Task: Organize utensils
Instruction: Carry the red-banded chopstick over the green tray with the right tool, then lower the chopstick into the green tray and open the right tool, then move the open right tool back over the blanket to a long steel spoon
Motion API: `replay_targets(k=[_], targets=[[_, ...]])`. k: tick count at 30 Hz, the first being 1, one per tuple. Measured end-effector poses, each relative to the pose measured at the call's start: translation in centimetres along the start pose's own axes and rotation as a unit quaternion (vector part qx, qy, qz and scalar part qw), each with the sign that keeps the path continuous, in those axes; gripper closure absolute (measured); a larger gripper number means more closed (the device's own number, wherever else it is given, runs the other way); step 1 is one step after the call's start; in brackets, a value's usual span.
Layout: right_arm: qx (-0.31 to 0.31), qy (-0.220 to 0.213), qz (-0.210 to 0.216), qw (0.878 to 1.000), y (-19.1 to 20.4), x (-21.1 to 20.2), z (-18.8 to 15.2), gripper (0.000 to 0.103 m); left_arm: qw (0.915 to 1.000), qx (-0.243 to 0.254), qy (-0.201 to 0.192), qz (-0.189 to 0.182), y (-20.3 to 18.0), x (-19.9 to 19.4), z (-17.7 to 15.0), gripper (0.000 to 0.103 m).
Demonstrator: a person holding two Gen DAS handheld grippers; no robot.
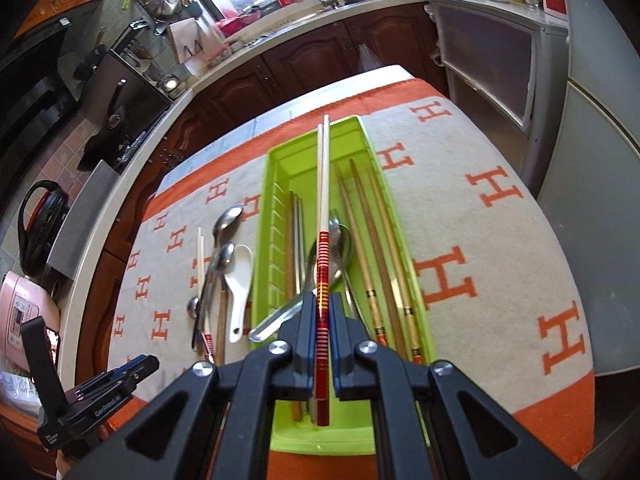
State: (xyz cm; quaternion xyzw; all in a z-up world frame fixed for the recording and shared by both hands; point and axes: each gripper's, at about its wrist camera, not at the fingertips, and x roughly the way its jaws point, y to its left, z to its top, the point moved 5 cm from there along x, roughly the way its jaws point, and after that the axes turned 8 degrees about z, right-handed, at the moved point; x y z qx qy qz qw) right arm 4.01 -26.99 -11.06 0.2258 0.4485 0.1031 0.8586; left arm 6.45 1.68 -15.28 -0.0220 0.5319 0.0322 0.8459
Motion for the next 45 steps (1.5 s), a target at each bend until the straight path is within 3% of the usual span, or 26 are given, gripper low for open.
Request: replay_targets(k=[12, 15, 23, 33, 45], targets=[[0.008, 0.034, -0.039, 0.999, -1.7, 1.6, 0.0, 0.096, 1.0, 0.001, 0.002, 0.0, -0.2, 0.2, -0.1, 0.086], [0.008, 0.026, -0.047, 0.999, -1.6, 1.2, 0.1, 0.096, 1.0, -0.003, 0.004, 0.002, -0.2, 0.2, -0.1, 0.086], [-0.012, 0.007, -0.008, 1.0, 0.7, 0.4, -0.1, 0.096, 1.0, -0.003, 0.007, 0.001, -0.1, 0.5, -0.1, 0.086], [-0.053, 0.015, 0.047, 0.997, 5.4, 1.2, -1.2, 0.096, 0.9999, -0.014, 0.005, -0.002, 0.7, 0.5, 0.0, 0.086], [-0.086, 0.039, 0.072, 0.993, 8.9, 2.8, -2.4, 0.096, 0.9996, -0.026, 0.005, -0.006, 1.8, 0.8, 0.3, 0.086]])
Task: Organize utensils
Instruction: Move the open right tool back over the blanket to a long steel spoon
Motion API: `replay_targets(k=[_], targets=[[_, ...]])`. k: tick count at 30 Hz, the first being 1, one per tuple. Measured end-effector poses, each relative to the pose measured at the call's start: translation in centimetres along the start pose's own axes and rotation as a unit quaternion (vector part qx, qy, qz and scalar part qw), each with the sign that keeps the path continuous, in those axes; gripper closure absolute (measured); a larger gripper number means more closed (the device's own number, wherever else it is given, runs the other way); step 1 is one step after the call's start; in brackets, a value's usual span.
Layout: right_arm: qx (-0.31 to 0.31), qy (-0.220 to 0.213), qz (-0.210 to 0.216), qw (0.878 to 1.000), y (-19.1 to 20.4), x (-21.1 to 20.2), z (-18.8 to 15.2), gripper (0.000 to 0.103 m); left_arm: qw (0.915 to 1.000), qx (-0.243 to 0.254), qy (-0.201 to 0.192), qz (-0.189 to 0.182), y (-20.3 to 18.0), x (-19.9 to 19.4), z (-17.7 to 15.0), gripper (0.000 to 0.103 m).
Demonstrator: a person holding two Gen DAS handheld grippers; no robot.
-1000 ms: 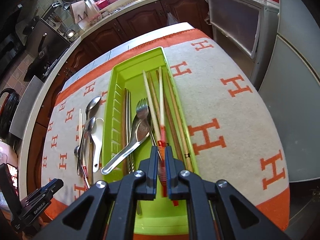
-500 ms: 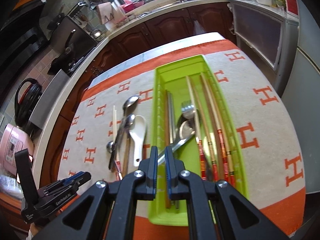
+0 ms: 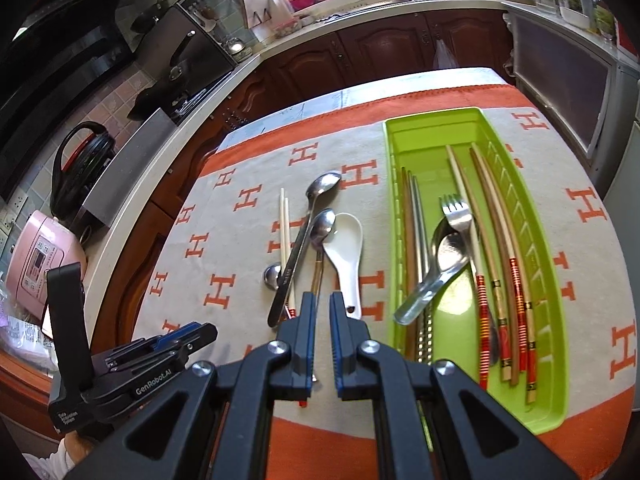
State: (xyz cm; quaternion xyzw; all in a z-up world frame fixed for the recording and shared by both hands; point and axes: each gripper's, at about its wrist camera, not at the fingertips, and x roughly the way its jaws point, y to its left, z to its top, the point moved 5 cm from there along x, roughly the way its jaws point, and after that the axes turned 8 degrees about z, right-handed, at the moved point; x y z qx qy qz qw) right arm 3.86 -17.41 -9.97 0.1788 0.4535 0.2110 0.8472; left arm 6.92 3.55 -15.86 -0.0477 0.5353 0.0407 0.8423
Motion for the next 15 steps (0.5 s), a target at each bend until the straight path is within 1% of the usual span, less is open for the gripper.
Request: replay_targets(k=[15], targets=[[-0.009, 0.02, 0.009, 1.0, 1.5, 2.0, 0.0, 0.096, 0.9999, -0.009, -0.007, 0.002, 1.3, 0.0, 0.5, 0.086]])
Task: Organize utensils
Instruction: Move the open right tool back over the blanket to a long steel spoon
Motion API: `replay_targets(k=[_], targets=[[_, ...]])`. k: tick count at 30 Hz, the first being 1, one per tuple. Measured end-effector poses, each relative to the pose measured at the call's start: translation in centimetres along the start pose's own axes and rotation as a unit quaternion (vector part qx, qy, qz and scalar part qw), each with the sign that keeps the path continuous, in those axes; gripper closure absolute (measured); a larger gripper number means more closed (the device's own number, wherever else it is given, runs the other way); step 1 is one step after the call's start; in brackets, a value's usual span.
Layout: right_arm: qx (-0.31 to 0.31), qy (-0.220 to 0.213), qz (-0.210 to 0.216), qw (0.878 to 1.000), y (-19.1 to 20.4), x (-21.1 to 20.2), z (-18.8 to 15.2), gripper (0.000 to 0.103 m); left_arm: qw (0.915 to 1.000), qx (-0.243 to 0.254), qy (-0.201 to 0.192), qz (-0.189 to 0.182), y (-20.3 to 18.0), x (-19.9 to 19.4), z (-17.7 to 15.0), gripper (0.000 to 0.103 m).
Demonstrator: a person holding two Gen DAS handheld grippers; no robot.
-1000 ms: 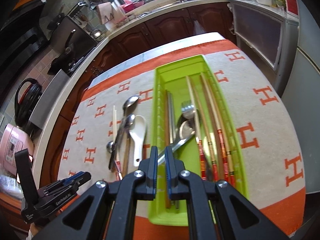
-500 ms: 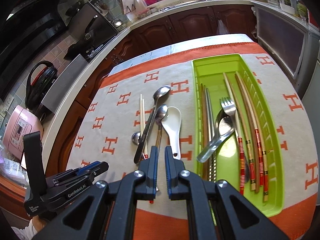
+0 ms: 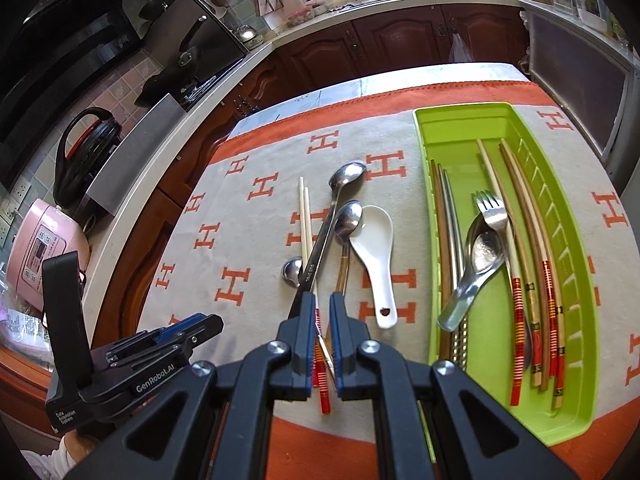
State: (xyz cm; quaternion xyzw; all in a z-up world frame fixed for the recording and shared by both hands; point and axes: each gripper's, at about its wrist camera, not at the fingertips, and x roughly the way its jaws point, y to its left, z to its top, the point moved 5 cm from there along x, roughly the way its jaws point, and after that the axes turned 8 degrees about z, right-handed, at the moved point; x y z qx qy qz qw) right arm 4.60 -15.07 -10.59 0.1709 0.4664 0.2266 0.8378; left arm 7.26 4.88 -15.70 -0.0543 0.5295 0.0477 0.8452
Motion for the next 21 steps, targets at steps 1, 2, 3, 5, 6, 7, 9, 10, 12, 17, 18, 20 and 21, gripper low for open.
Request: replay_targets(k=[1, 2, 3, 5, 6, 7, 9, 10, 12, 17, 18, 20, 21], targets=[[0.0, 0.001, 0.0, 1.0, 0.0, 0.1, 0.0, 0.096, 1.0, -0.001, 0.0, 0.0, 0.0, 0.0, 0.0, 0.086], [0.001, 0.002, 0.001, 1.0, 0.1, 0.2, 0.0, 0.096, 1.0, -0.001, 0.0, 0.0, 0.1, 0.0, 0.1, 0.086], [0.001, 0.003, 0.002, 1.0, 0.1, 0.3, 0.0, 0.096, 1.0, -0.003, 0.0, 0.0, 0.2, 0.1, 0.1, 0.086], [0.0, 0.005, 0.002, 1.0, 0.2, 0.5, 0.0, 0.096, 1.0, -0.004, -0.001, 0.001, 0.4, 0.1, 0.2, 0.086], [0.0, 0.006, 0.002, 1.0, 0.2, 0.6, 0.0, 0.096, 1.0, -0.004, -0.001, 0.002, 0.4, 0.1, 0.3, 0.086], [0.0, 0.007, 0.002, 1.0, 0.3, 0.7, 0.0, 0.096, 1.0, -0.004, -0.001, 0.003, 0.5, 0.2, 0.3, 0.086], [0.0, 0.009, 0.002, 1.0, 0.3, 0.9, 0.0, 0.096, 0.9999, -0.004, -0.003, 0.01, 0.8, 0.2, 0.5, 0.086], [0.001, 0.011, 0.003, 1.0, 0.3, 1.0, 0.1, 0.096, 0.9999, -0.004, -0.004, 0.013, 0.9, 0.1, 0.6, 0.086], [0.002, 0.014, 0.002, 1.0, 0.4, 1.4, 0.1, 0.096, 0.9998, -0.006, -0.008, 0.016, 1.2, 0.0, 1.0, 0.086], [0.003, 0.02, 0.004, 1.0, 0.6, 2.0, 0.2, 0.096, 0.9997, -0.007, -0.011, 0.019, 1.8, 0.0, 1.7, 0.085], [0.004, 0.021, 0.004, 1.0, 0.6, 2.2, 0.2, 0.096, 0.9997, -0.008, -0.012, 0.019, 1.9, 0.0, 1.8, 0.079], [0.004, 0.023, 0.005, 1.0, 0.7, 2.4, 0.3, 0.096, 0.9996, -0.011, -0.017, 0.019, 2.0, 0.0, 2.0, 0.068], [0.004, 0.023, 0.006, 1.0, 0.7, 2.5, 0.3, 0.096, 0.9995, -0.012, -0.021, 0.021, 2.1, -0.1, 2.1, 0.066]])
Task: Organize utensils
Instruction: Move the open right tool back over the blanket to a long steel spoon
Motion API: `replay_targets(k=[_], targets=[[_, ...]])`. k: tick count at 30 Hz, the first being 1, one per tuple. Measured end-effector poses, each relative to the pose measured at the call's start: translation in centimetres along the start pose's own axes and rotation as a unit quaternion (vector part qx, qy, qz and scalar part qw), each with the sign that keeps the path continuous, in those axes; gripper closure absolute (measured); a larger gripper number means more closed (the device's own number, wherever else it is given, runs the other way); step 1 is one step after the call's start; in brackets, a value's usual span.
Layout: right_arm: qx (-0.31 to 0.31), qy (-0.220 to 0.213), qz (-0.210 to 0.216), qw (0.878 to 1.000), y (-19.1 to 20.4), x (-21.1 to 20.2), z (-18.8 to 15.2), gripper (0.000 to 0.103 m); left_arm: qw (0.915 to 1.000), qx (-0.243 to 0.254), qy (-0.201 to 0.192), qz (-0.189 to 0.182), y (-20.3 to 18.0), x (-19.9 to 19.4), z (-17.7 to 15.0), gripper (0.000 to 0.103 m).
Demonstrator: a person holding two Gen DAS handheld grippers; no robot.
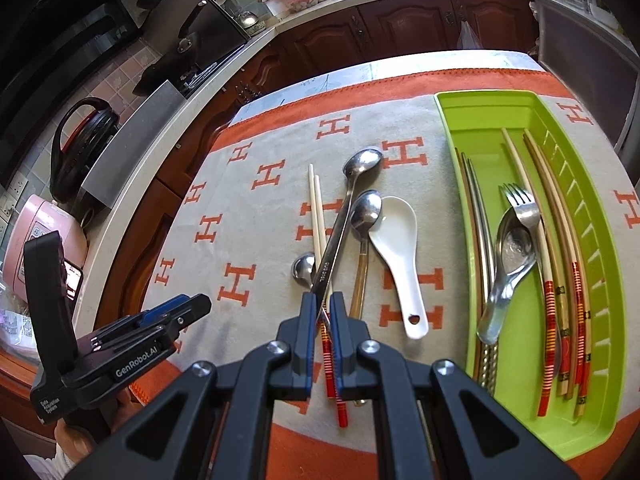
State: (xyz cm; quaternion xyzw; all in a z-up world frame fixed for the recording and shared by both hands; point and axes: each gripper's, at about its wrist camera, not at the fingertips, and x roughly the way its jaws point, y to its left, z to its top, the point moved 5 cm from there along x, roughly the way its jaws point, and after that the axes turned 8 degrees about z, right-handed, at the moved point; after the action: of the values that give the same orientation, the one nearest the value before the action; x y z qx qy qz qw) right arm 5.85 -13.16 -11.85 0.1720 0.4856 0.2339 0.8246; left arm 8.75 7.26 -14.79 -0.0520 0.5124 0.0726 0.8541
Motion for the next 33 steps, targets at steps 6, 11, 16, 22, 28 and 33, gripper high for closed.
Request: replay_targets(k=[6, 11, 16, 22, 28, 33], targets=[[0.002, 0.004, 0.003, 1.0, 0.1, 0.6, 0.4, 0.096, 1.0, 0.001, -0.003, 0.0, 0.1, 0.1, 0.5, 0.065], [0.006, 0.008, 0.008, 1.0, 0.1, 1.3, 0.9, 0.096, 1.0, 0.003, -0.007, 0.002, 0.2, 0.1, 0.9, 0.065], [0.015, 0.014, 0.016, 1.0, 0.2, 2.1, 1.4, 0.096, 1.0, 0.004, -0.007, 0.002, 0.3, 0.4, 1.2, 0.065], [0.033, 0.022, 0.027, 0.999, -0.1, 3.0, 1.9, 0.096, 1.0, 0.002, -0.006, 0.003, 0.6, 0.9, 1.4, 0.065], [0.059, 0.029, 0.036, 0.997, -0.7, 3.9, 2.3, 0.096, 1.0, -0.005, -0.001, 0.005, 1.3, 1.6, 1.4, 0.065], [0.085, 0.033, 0.042, 0.995, -1.5, 4.8, 2.7, 0.096, 1.0, -0.006, 0.001, 0.004, 1.4, 1.9, 1.3, 0.065]])
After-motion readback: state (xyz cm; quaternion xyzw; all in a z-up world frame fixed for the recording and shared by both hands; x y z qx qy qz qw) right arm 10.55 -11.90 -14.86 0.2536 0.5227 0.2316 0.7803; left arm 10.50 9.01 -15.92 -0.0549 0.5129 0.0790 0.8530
